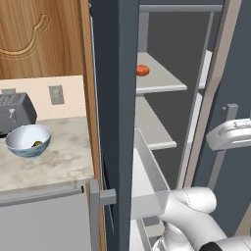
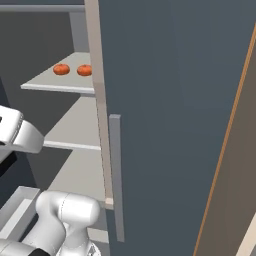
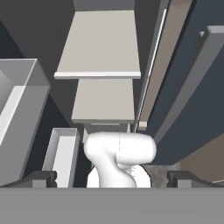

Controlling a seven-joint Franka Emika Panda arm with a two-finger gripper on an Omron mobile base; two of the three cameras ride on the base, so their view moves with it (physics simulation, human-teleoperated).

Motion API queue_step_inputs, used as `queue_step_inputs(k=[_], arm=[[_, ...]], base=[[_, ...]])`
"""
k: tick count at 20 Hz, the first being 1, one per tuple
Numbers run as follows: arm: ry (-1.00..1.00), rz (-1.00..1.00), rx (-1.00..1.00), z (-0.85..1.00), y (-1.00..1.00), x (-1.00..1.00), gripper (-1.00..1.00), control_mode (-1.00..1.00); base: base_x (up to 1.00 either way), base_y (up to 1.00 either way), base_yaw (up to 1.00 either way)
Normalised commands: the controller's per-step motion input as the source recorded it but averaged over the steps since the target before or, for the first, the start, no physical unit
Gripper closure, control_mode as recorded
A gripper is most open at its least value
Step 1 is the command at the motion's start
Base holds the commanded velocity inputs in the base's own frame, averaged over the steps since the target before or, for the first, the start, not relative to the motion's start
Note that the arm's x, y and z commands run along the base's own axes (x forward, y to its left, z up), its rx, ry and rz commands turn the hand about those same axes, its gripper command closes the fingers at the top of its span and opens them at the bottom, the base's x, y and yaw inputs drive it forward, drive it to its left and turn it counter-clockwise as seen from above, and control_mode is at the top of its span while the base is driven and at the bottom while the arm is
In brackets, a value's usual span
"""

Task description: Take the squash, sweet potato, and squash from the freezer and place them in the bowl on the counter.

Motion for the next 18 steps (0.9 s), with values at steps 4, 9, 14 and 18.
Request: queue_step_inputs(k=[4, 9, 14, 18], arm=[[0.00, 0.00, 0.00, 0.00, 0.00, 0.00, -1.00, 1.00], [0.00, 0.00, 0.00, 0.00, 0.00, 0.00, -1.00, 1.00], [-0.02, 0.02, 0.00, 0.08, 0.00, -0.03, -1.00, -1.00], [-0.14, 0.09, 0.00, 0.45, 0.00, 0.01, -1.00, -1.00]], base=[[0.02, 0.11, 0.02], [0.00, 0.00, 0.00], [-0.01, 0.00, 0.00], [0.00, 0.00, 0.00]])
